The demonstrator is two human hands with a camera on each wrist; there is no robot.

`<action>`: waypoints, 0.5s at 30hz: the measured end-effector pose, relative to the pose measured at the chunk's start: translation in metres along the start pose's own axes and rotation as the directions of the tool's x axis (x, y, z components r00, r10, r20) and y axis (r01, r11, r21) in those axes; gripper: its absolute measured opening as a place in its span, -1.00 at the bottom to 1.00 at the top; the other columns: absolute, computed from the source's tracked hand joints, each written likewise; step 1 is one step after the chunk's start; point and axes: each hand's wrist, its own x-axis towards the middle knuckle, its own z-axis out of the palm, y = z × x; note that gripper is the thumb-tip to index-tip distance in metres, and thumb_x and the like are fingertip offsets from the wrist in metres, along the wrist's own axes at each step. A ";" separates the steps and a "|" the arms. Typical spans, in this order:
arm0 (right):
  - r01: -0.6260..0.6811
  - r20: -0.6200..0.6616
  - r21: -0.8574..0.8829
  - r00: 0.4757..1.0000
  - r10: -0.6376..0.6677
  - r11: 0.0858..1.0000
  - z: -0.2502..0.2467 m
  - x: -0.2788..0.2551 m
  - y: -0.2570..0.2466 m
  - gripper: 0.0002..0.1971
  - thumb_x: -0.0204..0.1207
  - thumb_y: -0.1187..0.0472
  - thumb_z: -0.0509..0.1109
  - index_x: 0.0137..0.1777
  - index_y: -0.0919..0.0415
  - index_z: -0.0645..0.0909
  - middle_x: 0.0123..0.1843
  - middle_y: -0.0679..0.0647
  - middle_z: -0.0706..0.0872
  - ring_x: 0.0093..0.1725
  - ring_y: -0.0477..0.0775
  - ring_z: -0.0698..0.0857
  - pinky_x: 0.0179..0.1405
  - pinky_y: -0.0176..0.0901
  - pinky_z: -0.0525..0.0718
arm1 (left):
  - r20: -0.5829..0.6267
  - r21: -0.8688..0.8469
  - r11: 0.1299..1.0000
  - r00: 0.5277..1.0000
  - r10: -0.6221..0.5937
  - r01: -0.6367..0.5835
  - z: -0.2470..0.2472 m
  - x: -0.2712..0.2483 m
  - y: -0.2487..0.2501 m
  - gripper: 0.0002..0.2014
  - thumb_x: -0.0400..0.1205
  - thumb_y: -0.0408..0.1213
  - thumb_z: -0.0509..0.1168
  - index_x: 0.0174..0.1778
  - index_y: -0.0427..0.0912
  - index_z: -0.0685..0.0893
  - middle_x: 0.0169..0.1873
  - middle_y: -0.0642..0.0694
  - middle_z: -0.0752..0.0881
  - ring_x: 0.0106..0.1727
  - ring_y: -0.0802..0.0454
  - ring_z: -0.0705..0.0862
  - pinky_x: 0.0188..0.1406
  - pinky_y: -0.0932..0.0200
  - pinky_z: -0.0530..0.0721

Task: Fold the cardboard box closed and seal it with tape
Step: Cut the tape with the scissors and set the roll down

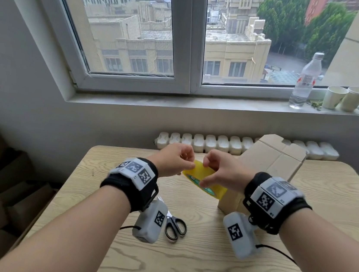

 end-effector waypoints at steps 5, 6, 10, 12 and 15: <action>-0.041 0.027 -0.020 0.999 0.041 0.999 0.014 0.001 0.011 -0.55 0.14 0.34 0.70 -0.23 0.01 0.46 -0.25 -0.06 0.59 -0.23 -0.03 0.55 -0.22 -0.16 0.54 | 0.009 0.492 0.869 0.998 0.056 -0.053 0.013 -0.005 0.005 -0.95 0.61 -0.32 0.15 -0.16 -0.11 0.46 -0.18 -0.03 0.56 -0.15 -0.05 0.50 -0.20 0.12 0.43; -0.056 0.033 -0.012 0.998 0.056 0.998 0.016 0.001 0.014 -0.55 0.14 0.33 0.70 -0.22 0.01 0.46 -0.24 -0.05 0.59 -0.22 -0.01 0.56 -0.20 -0.13 0.56 | 0.027 0.508 0.858 0.997 0.072 -0.076 0.016 -0.007 0.006 -0.96 0.62 -0.33 0.15 -0.14 -0.12 0.45 -0.16 -0.04 0.55 -0.15 -0.05 0.48 -0.20 0.13 0.40; -0.093 -0.001 -0.014 0.996 0.093 0.996 0.024 -0.001 0.028 -0.57 0.15 0.30 0.70 -0.17 0.04 0.48 -0.22 -0.07 0.59 -0.18 -0.03 0.56 -0.17 -0.15 0.56 | 0.069 0.284 0.958 0.998 0.015 -0.034 0.025 -0.009 0.008 -0.93 0.62 -0.33 0.21 -0.17 -0.19 0.47 -0.21 -0.07 0.58 -0.23 -0.05 0.65 -0.30 0.10 0.59; -0.114 -0.028 -0.068 0.993 0.112 0.991 0.031 -0.004 0.032 -0.57 0.15 0.24 0.70 -0.17 0.00 0.47 -0.20 -0.09 0.57 -0.15 -0.04 0.56 -0.15 -0.16 0.56 | 0.111 0.229 0.973 0.992 -0.054 0.028 0.028 -0.009 0.006 -0.95 0.60 -0.33 0.25 -0.14 -0.19 0.49 -0.23 -0.06 0.64 -0.27 -0.02 0.73 -0.21 0.06 0.71; -0.147 -0.045 -0.083 0.989 0.144 0.986 0.040 -0.008 0.036 -0.54 0.16 0.16 0.71 -0.15 -0.03 0.44 -0.18 -0.10 0.60 -0.17 -0.04 0.59 -0.18 -0.15 0.60 | 0.118 0.117 0.983 0.981 -0.153 0.139 0.027 -0.007 -0.004 -0.82 0.53 -0.37 0.36 0.01 -0.19 0.54 -0.12 -0.20 0.75 -0.22 -0.06 0.80 -0.05 -0.02 0.81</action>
